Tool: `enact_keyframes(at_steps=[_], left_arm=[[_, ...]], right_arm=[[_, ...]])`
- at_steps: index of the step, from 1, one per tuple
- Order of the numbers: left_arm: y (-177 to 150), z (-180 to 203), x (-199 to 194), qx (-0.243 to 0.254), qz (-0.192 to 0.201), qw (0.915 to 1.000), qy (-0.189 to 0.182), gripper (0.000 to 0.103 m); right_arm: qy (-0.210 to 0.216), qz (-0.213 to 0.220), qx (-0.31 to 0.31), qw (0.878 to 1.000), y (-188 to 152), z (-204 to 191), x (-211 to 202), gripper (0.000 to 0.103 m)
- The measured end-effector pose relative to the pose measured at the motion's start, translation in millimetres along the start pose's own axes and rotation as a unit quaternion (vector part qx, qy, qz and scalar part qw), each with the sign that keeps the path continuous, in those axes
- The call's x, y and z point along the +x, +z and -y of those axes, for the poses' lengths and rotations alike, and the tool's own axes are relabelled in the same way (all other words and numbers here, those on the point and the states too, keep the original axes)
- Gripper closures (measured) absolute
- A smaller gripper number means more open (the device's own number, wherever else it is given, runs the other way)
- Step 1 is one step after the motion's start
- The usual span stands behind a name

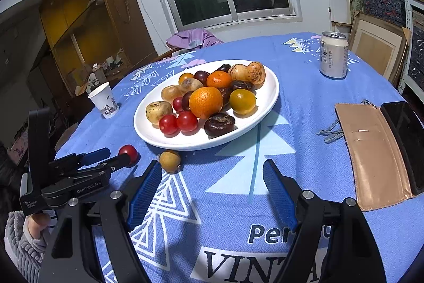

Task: Organize fruits
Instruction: 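Grasp the last red tomato with the left gripper while the right reaches for the small yellow fruit, then place the tomato on the plate with the left gripper while the right grasps and places the yellow fruit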

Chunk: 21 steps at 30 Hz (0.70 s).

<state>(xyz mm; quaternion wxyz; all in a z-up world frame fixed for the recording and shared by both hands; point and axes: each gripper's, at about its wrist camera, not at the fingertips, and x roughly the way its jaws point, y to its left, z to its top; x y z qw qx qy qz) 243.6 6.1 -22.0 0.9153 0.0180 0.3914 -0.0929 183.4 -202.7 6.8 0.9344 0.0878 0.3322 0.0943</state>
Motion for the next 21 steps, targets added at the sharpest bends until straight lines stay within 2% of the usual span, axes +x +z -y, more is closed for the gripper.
enact_keyframes(at_steps=[3, 7, 8, 14, 19, 21], left_arm=[[3, 3, 3, 0.002, 0.001, 1.0000, -0.005, 0.044], [4, 5, 6, 0.006, -0.007, 0.9997, -0.023, 0.062], [5, 5, 7, 0.007, -0.009, 0.9996, -0.026, 0.064], [4, 7, 6, 0.009, -0.008, 0.9994, -0.031, 0.064], [4, 3, 11, -0.001, -0.024, 0.9991, -0.034, 0.065], [4, -1, 13, -0.009, -0.026, 0.9991, -0.032, 0.072]], right_arm=[[-0.001, -0.005, -0.005, 1.000, -2, -2, 2, 0.023], [-0.002, -0.008, -0.008, 1.000, -2, -3, 4, 0.023], [-0.003, -0.009, -0.008, 1.000, -2, -3, 4, 0.023], [-0.004, -0.013, -0.009, 1.000, -4, -4, 6, 0.023], [-0.005, -0.018, -0.012, 1.000, -5, -5, 8, 0.023], [-0.007, -0.019, -0.015, 1.000, -6, -6, 9, 0.023]])
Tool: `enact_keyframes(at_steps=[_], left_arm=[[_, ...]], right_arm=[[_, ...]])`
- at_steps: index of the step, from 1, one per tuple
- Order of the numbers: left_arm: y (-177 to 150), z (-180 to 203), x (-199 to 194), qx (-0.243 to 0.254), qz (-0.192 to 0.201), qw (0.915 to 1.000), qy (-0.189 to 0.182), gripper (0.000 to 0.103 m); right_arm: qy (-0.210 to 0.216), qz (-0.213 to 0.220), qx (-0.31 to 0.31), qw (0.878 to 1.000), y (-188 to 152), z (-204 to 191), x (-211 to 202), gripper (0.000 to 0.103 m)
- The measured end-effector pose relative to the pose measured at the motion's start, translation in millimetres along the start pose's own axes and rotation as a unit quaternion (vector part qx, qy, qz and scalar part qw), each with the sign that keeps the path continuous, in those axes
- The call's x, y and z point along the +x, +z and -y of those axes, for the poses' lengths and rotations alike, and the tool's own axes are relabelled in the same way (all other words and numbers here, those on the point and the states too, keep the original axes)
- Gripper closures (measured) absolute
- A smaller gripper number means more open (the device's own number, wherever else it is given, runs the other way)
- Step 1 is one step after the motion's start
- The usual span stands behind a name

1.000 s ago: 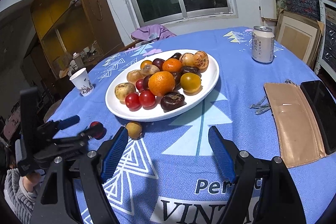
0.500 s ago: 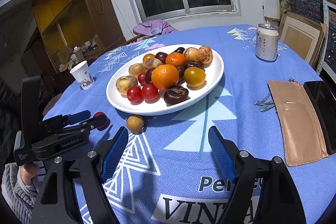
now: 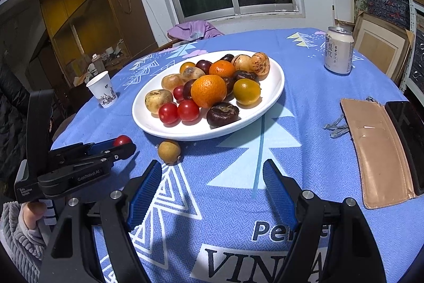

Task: Organize fruits
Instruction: 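Place the tomato on the plate with the left gripper while the right grasps and places the yellow fruit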

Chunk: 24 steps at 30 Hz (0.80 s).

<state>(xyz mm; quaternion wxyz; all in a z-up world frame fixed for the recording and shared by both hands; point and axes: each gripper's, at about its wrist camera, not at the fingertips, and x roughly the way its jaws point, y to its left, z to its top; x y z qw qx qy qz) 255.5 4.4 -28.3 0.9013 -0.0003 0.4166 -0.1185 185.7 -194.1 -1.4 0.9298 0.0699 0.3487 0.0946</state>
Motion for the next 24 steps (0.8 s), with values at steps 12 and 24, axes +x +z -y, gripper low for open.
enact_keyframes(at_steps=[12, 24], left_arm=[[2, -14, -14, -0.018, 0.026, 0.9989, 0.035, 0.072], [5, -20, -19, -0.032, 0.033, 0.9985, 0.031, 0.072]], right_arm=[[-0.006, -0.041, -0.024, 0.999, 7, -27, 29, 0.023], [-0.034, -0.061, -0.060, 0.996, 12, -59, 63, 0.044]])
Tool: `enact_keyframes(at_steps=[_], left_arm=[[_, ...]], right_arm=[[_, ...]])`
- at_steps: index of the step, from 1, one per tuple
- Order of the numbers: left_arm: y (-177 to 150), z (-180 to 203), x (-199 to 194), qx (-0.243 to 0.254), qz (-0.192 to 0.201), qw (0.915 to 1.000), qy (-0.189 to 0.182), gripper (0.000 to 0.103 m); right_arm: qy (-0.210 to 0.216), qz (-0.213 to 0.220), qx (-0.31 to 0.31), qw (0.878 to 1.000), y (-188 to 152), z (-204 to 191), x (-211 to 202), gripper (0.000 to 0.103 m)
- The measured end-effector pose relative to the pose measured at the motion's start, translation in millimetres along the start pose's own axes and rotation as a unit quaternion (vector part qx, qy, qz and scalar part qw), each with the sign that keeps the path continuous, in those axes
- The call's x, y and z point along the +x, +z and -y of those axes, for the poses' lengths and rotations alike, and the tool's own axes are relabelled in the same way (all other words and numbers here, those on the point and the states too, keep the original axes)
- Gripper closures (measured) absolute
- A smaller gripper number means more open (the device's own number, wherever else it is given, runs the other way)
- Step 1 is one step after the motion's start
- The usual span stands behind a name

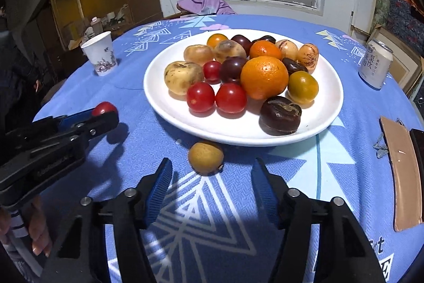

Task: Organize fruits
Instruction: 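Place the tomato on the plate with the left gripper while the right grasps and places the yellow fruit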

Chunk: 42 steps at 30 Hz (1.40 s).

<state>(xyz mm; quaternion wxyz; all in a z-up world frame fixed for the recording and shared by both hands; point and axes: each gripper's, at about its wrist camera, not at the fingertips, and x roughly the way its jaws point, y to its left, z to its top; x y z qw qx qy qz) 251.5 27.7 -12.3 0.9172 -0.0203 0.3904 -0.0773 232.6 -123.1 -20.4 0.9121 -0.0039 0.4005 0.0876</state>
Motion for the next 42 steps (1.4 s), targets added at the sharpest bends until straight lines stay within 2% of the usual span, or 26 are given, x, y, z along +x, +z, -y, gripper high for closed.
enact_keyframes(at_steps=[2, 3, 6, 10, 13, 22, 26, 32, 35, 42], left_arm=[[0, 1, 1, 0.001, -0.001, 1.0000, -0.001, 0.072], [0, 1, 1, 0.001, -0.002, 1.0000, -0.001, 0.072], [0, 1, 3, 0.000, -0.004, 1.0000, 0.001, 0.072], [-2, 2, 5, 0.001, -0.006, 1.0000, 0.002, 0.072], [-3, 3, 6, 0.005, -0.009, 0.9999, 0.003, 0.072], [-6, 4, 6, 0.005, -0.013, 0.9999, -0.006, 0.072], [-12, 9, -4, 0.011, -0.007, 0.9998, -0.012, 0.072], [-23, 25, -35, 0.036, 0.021, 0.9989, -0.019, 0.072], [-9, 35, -53, 0.044, 0.038, 0.9979, -0.027, 0.072], [67, 59, -87, 0.066, 0.088, 0.9937, -0.023, 0.072]], right_arm=[[0.000, 0.001, 0.003, 1.000, 3, 2, 2, 0.045], [0.000, 0.000, 0.003, 1.000, 4, 2, 4, 0.051], [0.010, -0.012, 0.007, 1.000, 6, 2, 10, 0.061], [0.017, -0.012, 0.008, 1.000, 6, 2, 12, 0.066], [0.026, -0.012, 0.007, 1.000, 6, 1, 12, 0.074], [0.050, -0.005, 0.007, 0.999, -6, 2, -7, 0.074], [0.059, 0.029, 0.005, 0.998, -26, 10, -45, 0.074], [0.080, 0.074, 0.061, 0.992, -45, 50, -93, 0.074], [0.073, 0.096, 0.062, 0.991, -28, 65, -115, 0.074], [0.058, 0.180, 0.072, 0.979, 52, 93, -166, 0.074]])
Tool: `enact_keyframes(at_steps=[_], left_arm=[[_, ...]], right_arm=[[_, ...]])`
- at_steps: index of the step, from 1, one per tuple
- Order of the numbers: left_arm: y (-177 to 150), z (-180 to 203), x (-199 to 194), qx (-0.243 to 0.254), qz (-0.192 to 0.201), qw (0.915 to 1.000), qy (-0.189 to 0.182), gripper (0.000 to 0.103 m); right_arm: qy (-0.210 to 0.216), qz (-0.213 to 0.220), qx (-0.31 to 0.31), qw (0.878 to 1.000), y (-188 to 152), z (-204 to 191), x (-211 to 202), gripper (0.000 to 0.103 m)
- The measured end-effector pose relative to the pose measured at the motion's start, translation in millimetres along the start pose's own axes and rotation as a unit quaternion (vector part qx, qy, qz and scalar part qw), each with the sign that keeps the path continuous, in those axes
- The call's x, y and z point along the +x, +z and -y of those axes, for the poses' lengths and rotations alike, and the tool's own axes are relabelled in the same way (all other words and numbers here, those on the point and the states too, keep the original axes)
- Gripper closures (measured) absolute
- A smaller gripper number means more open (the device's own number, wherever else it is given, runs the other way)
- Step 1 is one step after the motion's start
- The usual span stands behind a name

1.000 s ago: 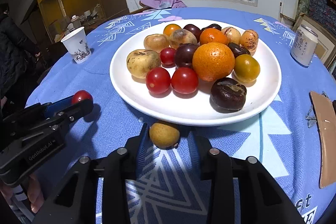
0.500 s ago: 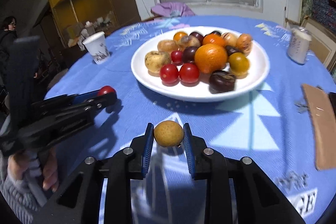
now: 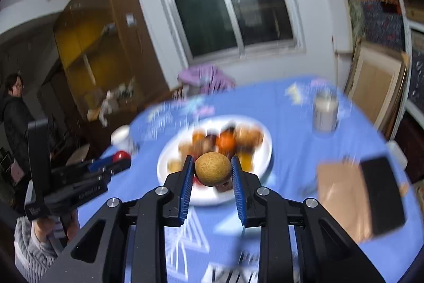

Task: Organize fruits
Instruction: 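Place the tomato on the plate with the left gripper while the right grasps and places the yellow fruit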

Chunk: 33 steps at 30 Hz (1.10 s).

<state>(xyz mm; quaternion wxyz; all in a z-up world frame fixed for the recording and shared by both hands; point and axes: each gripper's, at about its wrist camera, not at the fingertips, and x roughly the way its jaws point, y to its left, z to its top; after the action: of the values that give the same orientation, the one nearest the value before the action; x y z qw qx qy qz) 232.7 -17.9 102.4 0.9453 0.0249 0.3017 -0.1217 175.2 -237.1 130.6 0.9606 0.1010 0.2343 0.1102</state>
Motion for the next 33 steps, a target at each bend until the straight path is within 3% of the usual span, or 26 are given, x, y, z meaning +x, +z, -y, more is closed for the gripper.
enact_keyframes(at_steps=[4, 8, 18, 33], left_arm=[[35, 6, 4, -0.001, 0.019, 0.9998, 0.008, 0.072], [45, 10, 25, -0.007, 0.017, 0.9997, 0.017, 0.072], [25, 3, 105, -0.018, -0.031, 0.9987, 0.036, 0.072], [6, 0, 165, -0.020, -0.068, 0.9968, 0.037, 0.072]], right_arm=[[0.004, 0.023, 0.000, 1.000, 37, -1, 8, 0.074], [0.006, 0.016, -0.001, 1.000, 51, 0, 34, 0.074], [-0.014, -0.053, 0.003, 0.998, 29, 9, 120, 0.074], [-0.053, -0.130, -0.029, 0.990, -10, 12, 194, 0.073]])
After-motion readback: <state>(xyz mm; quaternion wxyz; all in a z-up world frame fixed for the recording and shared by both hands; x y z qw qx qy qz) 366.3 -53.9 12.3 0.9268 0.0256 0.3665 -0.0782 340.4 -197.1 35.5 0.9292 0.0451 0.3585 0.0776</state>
